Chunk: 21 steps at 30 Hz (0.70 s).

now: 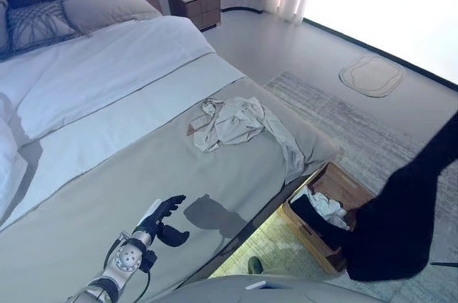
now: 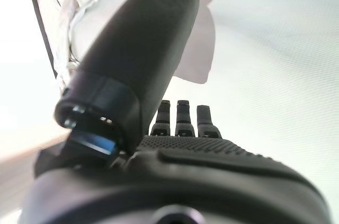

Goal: Pick up the clothes from the bed and place them into the basket

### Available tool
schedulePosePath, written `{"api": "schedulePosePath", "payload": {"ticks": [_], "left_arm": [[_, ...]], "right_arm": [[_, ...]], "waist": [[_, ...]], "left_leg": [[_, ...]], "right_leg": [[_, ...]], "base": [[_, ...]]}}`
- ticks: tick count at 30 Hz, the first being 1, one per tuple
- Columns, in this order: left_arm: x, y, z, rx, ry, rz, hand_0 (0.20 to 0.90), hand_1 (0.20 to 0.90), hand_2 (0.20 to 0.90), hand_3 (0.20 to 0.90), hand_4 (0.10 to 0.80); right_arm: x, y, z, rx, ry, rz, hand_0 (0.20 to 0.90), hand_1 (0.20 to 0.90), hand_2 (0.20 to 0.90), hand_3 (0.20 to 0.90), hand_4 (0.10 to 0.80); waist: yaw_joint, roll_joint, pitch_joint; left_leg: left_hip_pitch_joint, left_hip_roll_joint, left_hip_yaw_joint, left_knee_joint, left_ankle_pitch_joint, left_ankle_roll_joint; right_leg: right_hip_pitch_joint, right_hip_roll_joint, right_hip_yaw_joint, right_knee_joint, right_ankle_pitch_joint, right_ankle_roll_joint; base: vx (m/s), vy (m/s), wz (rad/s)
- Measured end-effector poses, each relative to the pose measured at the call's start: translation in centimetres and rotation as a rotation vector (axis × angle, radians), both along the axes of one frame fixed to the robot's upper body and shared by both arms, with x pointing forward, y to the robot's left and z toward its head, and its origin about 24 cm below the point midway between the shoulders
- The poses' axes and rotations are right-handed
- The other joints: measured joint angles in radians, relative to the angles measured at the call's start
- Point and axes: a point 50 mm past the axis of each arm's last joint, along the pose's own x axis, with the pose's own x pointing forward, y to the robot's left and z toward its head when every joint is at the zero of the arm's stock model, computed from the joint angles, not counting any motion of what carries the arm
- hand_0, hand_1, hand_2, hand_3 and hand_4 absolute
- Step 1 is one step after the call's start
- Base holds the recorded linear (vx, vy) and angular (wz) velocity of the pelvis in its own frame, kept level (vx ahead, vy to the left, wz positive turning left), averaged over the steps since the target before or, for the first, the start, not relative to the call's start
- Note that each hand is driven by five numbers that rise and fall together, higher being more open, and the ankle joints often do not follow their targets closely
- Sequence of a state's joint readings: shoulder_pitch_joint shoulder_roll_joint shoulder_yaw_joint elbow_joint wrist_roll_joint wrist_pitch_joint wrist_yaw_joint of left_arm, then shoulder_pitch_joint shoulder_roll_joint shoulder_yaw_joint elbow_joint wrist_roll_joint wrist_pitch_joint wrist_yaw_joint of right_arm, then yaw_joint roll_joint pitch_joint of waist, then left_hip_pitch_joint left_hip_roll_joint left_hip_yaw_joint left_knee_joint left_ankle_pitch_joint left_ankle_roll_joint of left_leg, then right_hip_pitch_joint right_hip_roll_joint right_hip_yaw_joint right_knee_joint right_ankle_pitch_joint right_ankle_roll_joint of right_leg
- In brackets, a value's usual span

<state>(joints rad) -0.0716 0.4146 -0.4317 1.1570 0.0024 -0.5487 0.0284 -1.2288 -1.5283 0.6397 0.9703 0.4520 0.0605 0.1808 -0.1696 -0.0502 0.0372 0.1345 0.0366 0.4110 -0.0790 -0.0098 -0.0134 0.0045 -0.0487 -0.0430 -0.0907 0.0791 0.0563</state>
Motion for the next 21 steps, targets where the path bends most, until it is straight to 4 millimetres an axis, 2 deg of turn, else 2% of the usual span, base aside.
{"api": "schedulePosePath", "payload": {"ticks": [6, 10, 17, 21], "left_arm": [[0.5, 0.6, 0.4, 0.01, -0.007, -0.008, 0.9, 0.9, 0.9, 0.9, 0.8], [0.6, 0.6, 0.5, 0.007, -0.008, -0.011, 0.9, 0.9, 0.9, 0.9, 0.8], [1.7, 0.9, 1.1, 0.004, -0.047, 0.015, 0.9, 0.9, 0.9, 0.9, 0.8], [2.1, 1.2, 1.4, 0.003, -0.067, 0.037, 0.9, 0.9, 0.9, 0.9, 0.8]], "right_arm": [[0.7, 1.4, 1.6, -0.023, -0.08, 0.054, 0.3, 0.3, 0.3, 0.2, 0.1], [1.3, 1.9, 1.9, -0.021, -0.1, 0.073, 0.3, 0.3, 0.3, 0.2, 0.1], [2.9, 2.5, 0.5, -0.007, -0.051, 0.094, 0.3, 0.3, 0.3, 0.2, 0.1], [3.0, 1.7, -2.0, 0.027, 0.05, 0.08, 0.3, 0.3, 0.3, 0.2, 0.1]], "waist": [[0.001, -0.035, 0.073], [0.014, -0.04, 0.077], [0.03, -0.037, 0.081], [0.034, -0.035, 0.085]], "left_leg": [[0.002, -0.001, -0.003, 0.0, 0.001, 0.0], [0.007, 0.0, -0.02, 0.0, 0.001, 0.0], [0.017, -0.002, -0.041, 0.0, 0.001, 0.0], [0.017, -0.003, -0.05, -0.001, 0.001, 0.0]], "right_leg": [[0.004, -0.002, -0.012, 0.0, 0.001, -0.002], [0.012, -0.002, -0.022, 0.0, 0.002, -0.002], [0.024, -0.006, -0.029, 0.0, 0.002, -0.002], [0.028, -0.007, -0.038, 0.0, 0.001, -0.002]], "base": [[0.0, -0.001, 0.01], [0.026, -0.009, 0.05], [-0.002, 0.0, 0.02], [0.002, 0.011, 0.07]]}}
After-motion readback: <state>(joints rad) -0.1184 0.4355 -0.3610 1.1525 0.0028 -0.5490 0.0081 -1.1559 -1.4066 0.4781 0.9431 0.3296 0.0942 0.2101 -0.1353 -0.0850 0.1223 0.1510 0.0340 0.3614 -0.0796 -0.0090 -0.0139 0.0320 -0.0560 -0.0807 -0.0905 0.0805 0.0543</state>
